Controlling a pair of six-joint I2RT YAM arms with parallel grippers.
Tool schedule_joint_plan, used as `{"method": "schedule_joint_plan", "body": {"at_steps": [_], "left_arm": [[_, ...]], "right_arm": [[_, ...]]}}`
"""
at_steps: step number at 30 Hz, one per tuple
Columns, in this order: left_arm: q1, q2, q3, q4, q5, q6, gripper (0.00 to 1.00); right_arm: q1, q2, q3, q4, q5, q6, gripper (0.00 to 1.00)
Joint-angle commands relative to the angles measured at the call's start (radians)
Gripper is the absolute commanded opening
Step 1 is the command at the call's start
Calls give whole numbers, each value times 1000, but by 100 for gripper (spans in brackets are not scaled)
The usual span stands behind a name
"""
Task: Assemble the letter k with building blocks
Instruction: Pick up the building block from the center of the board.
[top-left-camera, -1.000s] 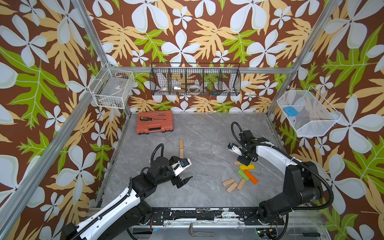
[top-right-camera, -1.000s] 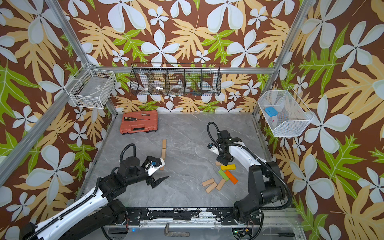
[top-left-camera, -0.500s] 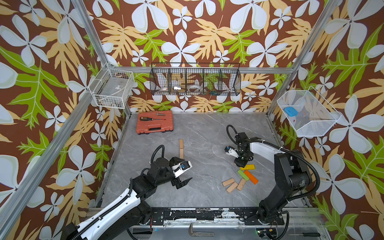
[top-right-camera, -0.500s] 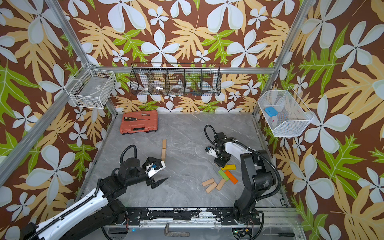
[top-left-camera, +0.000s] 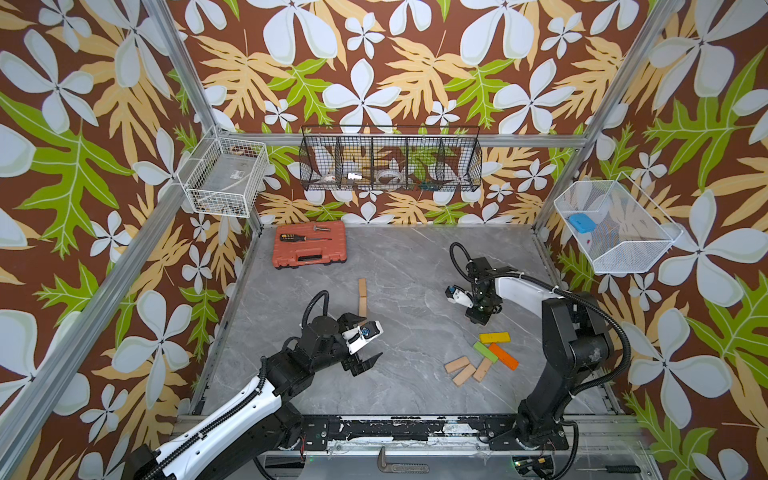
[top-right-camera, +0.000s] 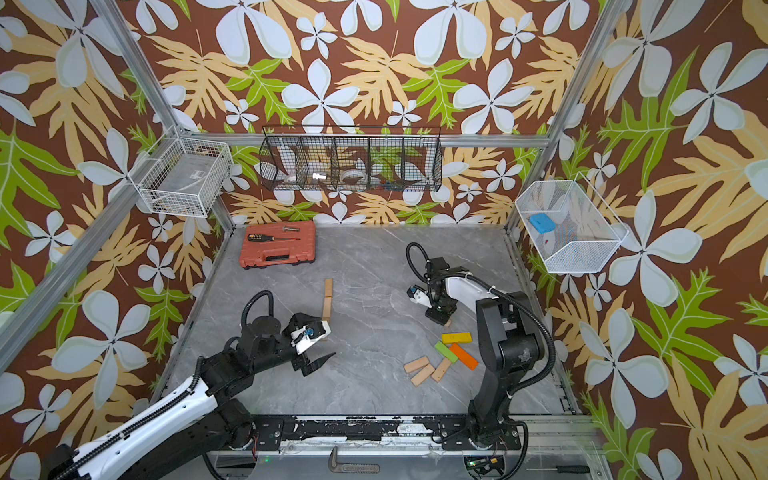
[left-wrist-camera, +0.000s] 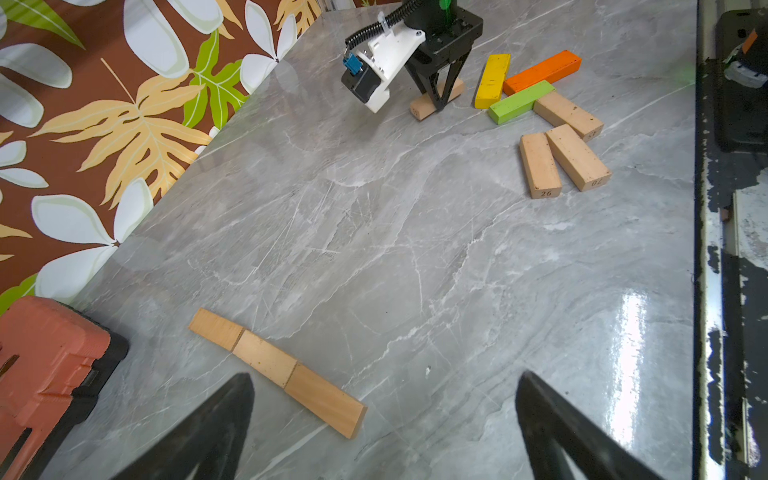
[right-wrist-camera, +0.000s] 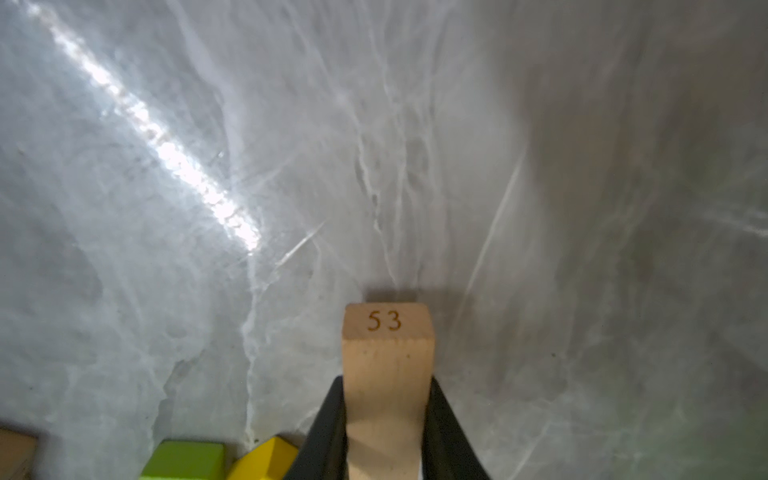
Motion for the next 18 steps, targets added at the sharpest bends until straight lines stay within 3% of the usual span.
{"method": "schedule_joint_plan", "body": {"at_steps": [1, 4, 9, 14, 18], "left_arm": [[2, -2, 3, 59, -91, -37, 100], [24, -11, 18, 87, -234, -118, 100], [201, -64, 41, 124, -273, -207, 100], [417, -95, 33, 169, -238, -280, 100], [452, -74, 39, 147, -256, -265, 100]], "right_arm": [[55, -32, 24, -20, 46, -94, 22], [132, -77, 45, 38, 73, -194, 21], [260, -86, 102, 173, 63, -349, 21], [369, 48, 245, 188, 65, -495, 20], [425, 207, 453, 124, 38, -557, 19]]}}
